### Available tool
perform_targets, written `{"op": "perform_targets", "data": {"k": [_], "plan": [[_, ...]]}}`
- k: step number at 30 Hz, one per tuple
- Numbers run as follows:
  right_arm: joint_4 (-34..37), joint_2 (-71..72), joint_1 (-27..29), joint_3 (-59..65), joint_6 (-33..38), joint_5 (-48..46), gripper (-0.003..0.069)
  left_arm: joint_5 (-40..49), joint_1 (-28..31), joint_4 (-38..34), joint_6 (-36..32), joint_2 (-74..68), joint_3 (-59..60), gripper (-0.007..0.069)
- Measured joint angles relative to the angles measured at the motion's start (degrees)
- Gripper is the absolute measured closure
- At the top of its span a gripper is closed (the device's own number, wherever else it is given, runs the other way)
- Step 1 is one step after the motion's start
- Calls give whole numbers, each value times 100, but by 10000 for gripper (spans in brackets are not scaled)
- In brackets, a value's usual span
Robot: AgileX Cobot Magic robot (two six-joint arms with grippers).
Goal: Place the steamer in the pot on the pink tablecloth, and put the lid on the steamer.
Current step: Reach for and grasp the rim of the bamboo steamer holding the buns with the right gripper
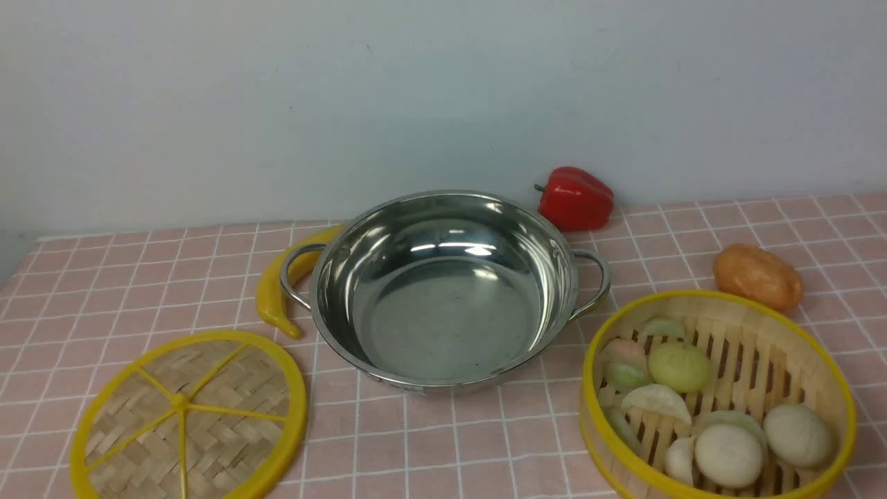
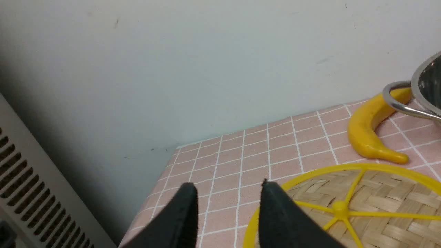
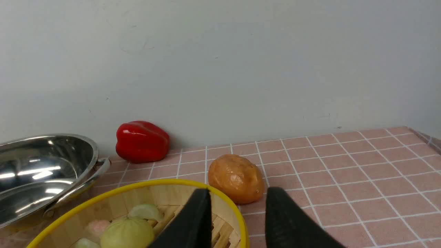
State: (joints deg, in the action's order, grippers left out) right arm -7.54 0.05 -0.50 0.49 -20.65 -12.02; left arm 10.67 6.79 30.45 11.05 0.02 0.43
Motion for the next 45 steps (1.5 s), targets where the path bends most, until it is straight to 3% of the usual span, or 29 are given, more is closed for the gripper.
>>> {"op": "perform_targets", "data": {"k": [18, 24, 28, 32, 34, 38, 45], "plan": [[-6, 0, 0, 0, 5, 0, 417, 0, 0, 0, 0, 0, 0, 382], [-306, 0, 0, 0, -33, 0, 417, 0, 0, 18, -11, 0, 0, 382], [180, 0, 0, 0, -517, 249, 417, -77, 0, 92, 41, 0, 0, 382], [958, 0, 0, 0, -1117, 698, 417, -1001, 0, -581, 764, 0, 14, 382], [1461, 0, 0, 0, -1463, 1125, 417, -1980, 0, -1241, 1687, 0, 14, 382], [1771, 0, 0, 0, -1664, 1918, 417, -3418, 0, -1800, 2997, 0, 14, 382], [1799, 0, 0, 0, -2012, 3219, 417, -5022, 0, -1894, 3405, 0, 14, 382]]}}
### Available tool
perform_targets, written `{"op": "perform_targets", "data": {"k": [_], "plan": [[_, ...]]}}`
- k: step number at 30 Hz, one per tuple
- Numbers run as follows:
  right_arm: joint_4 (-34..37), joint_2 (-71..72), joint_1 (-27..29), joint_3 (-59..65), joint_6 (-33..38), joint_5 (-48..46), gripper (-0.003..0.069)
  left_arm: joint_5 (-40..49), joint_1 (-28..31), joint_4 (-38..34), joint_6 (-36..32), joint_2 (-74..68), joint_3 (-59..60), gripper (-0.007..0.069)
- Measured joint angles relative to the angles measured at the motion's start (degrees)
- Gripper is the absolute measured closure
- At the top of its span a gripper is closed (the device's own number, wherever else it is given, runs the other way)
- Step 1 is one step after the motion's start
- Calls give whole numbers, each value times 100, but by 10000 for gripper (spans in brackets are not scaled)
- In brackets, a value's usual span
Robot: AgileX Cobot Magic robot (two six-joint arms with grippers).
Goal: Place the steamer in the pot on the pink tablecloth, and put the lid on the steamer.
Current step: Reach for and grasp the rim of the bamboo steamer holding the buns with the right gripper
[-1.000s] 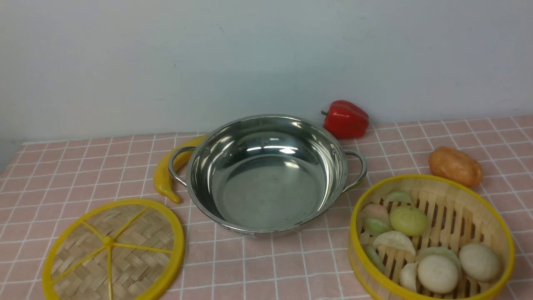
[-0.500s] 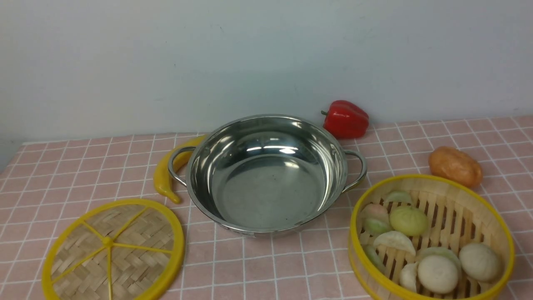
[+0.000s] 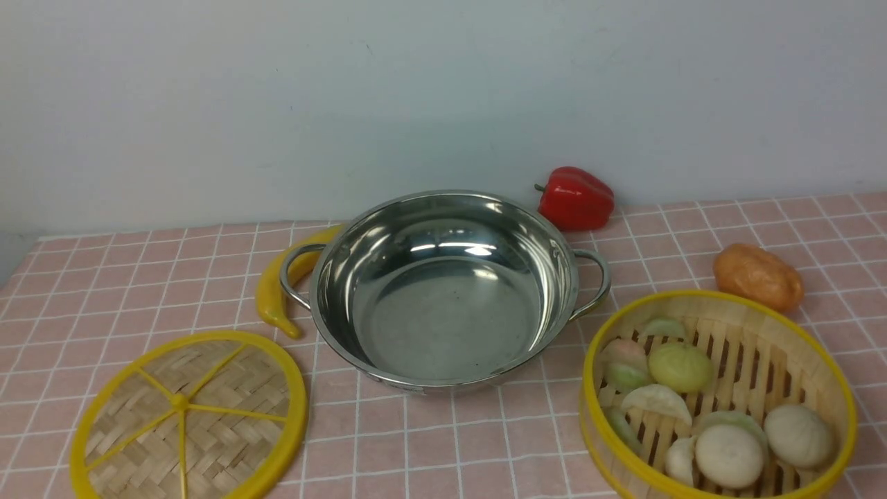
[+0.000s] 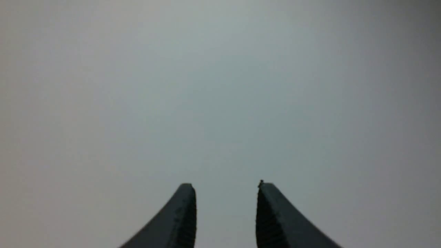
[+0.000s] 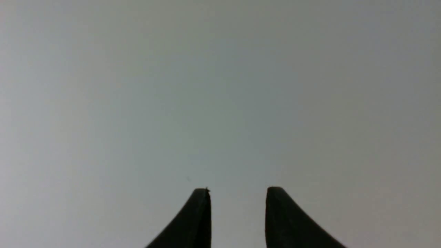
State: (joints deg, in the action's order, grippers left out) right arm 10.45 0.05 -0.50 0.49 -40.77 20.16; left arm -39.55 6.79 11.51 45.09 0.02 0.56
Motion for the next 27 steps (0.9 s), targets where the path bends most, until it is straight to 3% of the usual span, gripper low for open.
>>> {"op": "perform_targets", "data": {"k": [7, 12, 13, 16, 18, 24, 27], "plan": [[-6, 12, 0, -303, -430, 2709, 417, -1894, 0, 47, -78, 5, -51, 382], [-26, -68, 0, -1601, 270, 2548, 417, -1868, 0, 65, -438, 16, -809, 382], [-147, -282, 0, -2373, 894, 2016, 417, -1291, 0, 67, -684, 22, -1322, 382], [-472, -651, 0, -3257, 1634, 1044, 417, 25, 0, 91, -1038, 31, -2099, 382], [-900, -1276, 0, -4349, 2256, -532, 417, 2077, 0, 96, -1508, -15, -2965, 382], [-759, -3265, 0, -5879, 2596, -5041, 417, 6319, 0, 40, -2187, -1001, -4060, 382], [-555, -3853, 0, -6017, 2704, -6092, 417, 7247, 0, -107, -2255, -1440, -4122, 382]]}}
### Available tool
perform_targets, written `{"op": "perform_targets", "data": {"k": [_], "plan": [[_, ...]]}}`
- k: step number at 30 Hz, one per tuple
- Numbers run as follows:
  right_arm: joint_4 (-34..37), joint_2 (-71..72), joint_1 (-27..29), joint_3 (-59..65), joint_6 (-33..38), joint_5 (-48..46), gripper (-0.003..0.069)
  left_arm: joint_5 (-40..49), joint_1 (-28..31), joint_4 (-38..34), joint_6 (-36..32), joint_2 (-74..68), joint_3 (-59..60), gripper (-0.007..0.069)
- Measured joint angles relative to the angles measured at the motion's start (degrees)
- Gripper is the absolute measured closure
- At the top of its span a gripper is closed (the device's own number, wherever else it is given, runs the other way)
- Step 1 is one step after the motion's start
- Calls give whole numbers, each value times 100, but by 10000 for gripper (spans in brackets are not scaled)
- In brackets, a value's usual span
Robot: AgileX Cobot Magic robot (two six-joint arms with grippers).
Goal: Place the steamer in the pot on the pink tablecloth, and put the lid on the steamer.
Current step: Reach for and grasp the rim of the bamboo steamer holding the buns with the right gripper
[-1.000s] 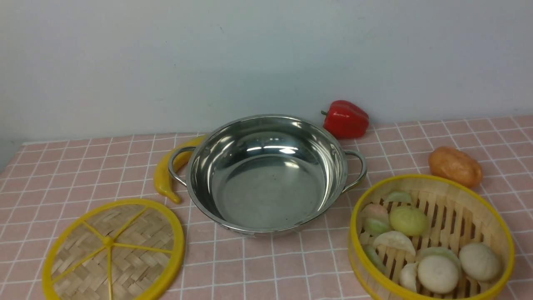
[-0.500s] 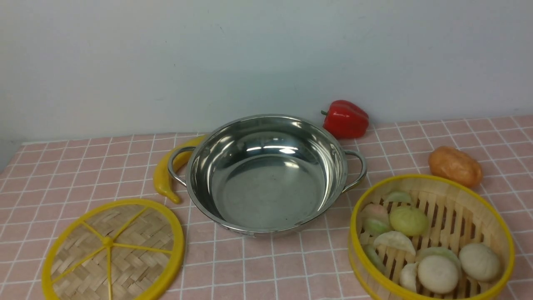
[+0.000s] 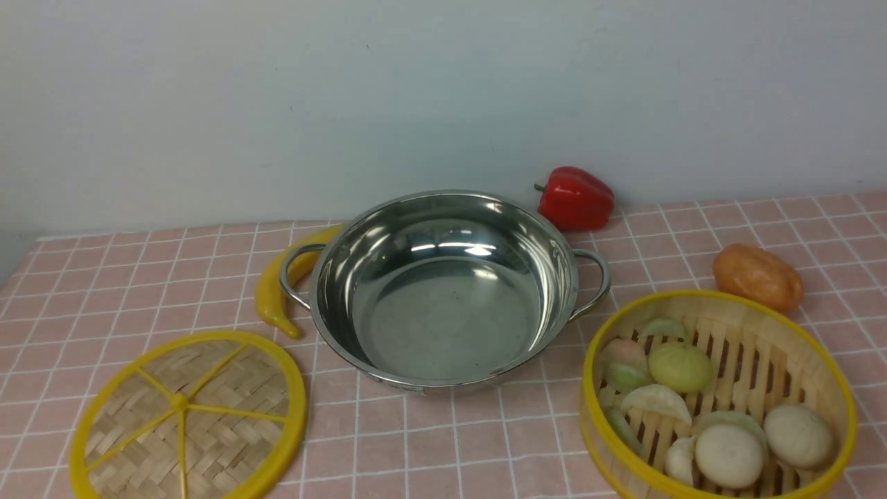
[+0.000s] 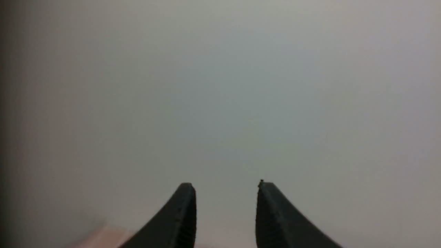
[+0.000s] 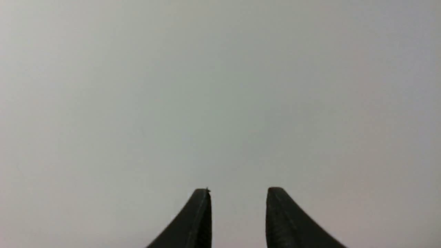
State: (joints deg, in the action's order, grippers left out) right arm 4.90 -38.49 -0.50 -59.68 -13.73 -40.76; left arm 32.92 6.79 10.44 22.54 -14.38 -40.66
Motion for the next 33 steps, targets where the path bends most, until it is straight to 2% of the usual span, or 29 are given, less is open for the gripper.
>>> {"op": "perform_targets", "data": {"k": [2, 6, 8, 14, 21, 33], "plan": [[263, -903, 0, -33, 397, -1317, 417, 1125, 0, -386, -275, -630, -22, 382], [460, -2003, -6, -33, 901, -2253, 417, 2468, 0, -962, -1217, -1840, -23, 382], [438, -2399, -6, -33, 989, -2357, 417, 2748, 0, -1154, -1558, -2329, -23, 382], [291, -3463, -6, -38, 1084, -2308, 417, 2918, 0, -1551, -2167, -3770, -23, 382], [14, -4540, -6, -44, 1127, -1607, 417, 2709, 0, -1629, -2254, -4863, -28, 382], [-58, -5678, -6, -49, 1285, -810, 417, 2511, 0, -1738, -2467, -5056, -28, 382]]}}
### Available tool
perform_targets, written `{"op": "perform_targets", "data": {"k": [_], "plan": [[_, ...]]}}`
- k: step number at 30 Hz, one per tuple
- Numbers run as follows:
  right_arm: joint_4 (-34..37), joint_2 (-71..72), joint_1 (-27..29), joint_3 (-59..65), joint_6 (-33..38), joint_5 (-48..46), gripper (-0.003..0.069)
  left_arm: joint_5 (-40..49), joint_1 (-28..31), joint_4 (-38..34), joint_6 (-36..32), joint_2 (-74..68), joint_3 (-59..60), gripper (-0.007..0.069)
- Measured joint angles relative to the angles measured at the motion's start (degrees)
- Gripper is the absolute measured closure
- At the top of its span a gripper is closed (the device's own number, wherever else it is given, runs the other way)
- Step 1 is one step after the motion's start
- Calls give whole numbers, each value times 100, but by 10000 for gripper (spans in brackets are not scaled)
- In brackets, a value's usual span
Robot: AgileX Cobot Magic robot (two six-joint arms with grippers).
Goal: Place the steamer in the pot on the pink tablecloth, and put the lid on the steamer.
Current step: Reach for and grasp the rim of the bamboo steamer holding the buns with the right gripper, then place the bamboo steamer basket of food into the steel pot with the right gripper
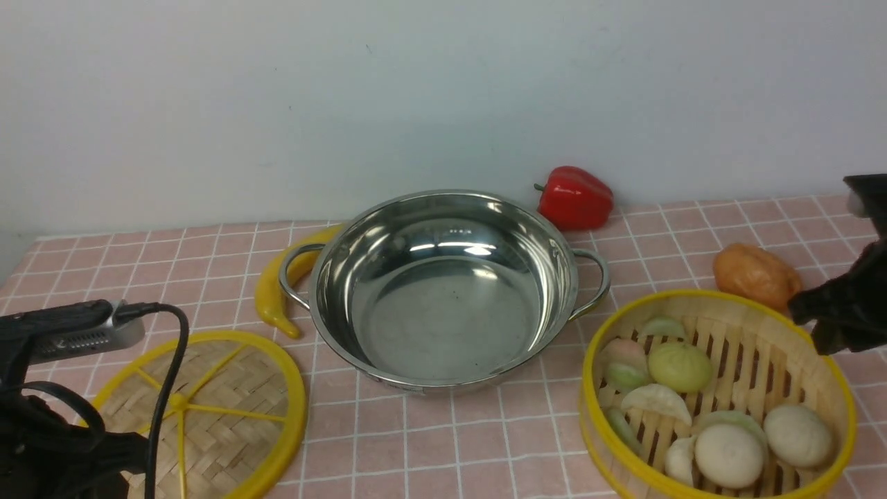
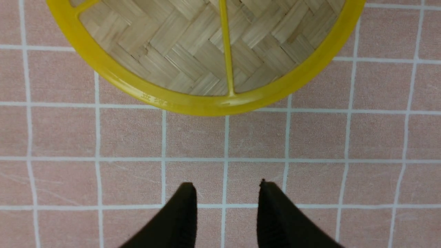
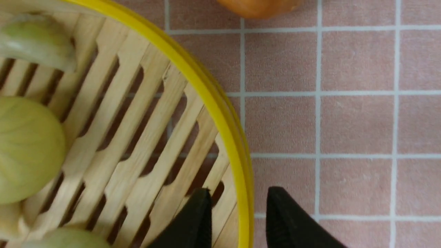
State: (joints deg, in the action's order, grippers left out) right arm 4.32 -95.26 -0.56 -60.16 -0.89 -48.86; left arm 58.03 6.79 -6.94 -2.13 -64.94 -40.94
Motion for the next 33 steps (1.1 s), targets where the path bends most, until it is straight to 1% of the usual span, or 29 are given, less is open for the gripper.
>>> {"op": "perform_targets", "data": {"k": [7, 10, 11, 13, 17, 21, 27, 30, 31, 33], "plan": [[0, -720, 0, 0, 89, 365, 417, -11, 0, -13, -2, 0, 0, 382], [11, -888, 0, -16, 52, 368, 454, -42, 0, -13, -2, 0, 0, 382], [-1, -905, -6, -40, -2, 336, 529, -70, 0, -13, -2, 0, 0, 382], [-146, -897, -27, -45, 33, 244, 601, -92, 0, -13, -2, 0, 0, 382], [-156, -788, -47, -45, -82, 43, 605, -112, 0, -13, -2, 0, 0, 382], [-277, -218, -47, -40, -82, -595, 605, -116, 0, -13, -2, 0, 0, 382], [-262, 443, -47, -84, -103, -1135, 605, -127, 0, -13, -2, 0, 0, 382], [-61, 648, -55, -558, -86, -1703, 605, -138, 0, -13, -2, 0, 0, 382], [-21, 648, -54, -599, -85, -1728, 605, -137, 0, -13, -2, 0, 0, 382], [184, 594, -224, -1324, -97, -1913, 605, -144, 0, -13, -9, 0, 0, 382]]}}
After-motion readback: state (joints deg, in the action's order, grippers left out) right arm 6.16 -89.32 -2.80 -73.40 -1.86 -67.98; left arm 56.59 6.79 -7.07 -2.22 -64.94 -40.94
